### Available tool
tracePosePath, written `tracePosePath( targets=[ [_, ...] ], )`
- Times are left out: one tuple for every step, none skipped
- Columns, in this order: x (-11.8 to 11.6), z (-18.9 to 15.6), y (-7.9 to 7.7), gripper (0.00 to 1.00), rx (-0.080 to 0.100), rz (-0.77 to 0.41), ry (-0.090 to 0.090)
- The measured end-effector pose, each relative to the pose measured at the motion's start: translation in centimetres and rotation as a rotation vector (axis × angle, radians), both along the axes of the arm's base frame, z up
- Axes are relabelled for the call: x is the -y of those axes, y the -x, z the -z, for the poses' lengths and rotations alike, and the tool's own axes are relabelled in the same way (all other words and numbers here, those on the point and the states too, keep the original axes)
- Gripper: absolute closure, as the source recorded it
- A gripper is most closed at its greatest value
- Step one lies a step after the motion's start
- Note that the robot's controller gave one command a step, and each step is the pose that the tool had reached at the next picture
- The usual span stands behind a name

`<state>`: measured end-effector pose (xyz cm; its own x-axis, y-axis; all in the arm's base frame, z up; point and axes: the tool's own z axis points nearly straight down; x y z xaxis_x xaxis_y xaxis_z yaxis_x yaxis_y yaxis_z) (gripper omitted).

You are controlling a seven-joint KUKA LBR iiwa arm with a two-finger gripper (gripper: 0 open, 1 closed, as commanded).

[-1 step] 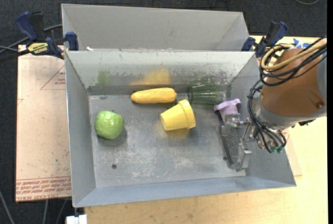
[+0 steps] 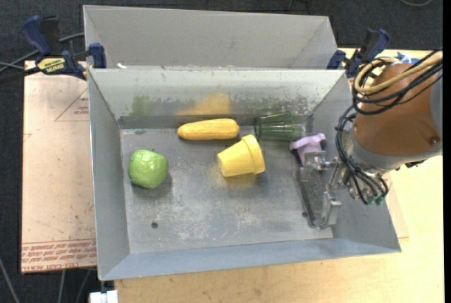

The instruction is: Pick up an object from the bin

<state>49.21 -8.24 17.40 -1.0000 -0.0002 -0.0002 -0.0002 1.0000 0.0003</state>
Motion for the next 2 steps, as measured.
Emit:
tracePosePath(
  targets=[
    [0.9, 1.4, -0.7, 0.0, 0.0, -0.281, -0.001],
    [2.3, 3.3, -1.8, 0.0, 0.003, -0.671, 0.0]
  ],
)
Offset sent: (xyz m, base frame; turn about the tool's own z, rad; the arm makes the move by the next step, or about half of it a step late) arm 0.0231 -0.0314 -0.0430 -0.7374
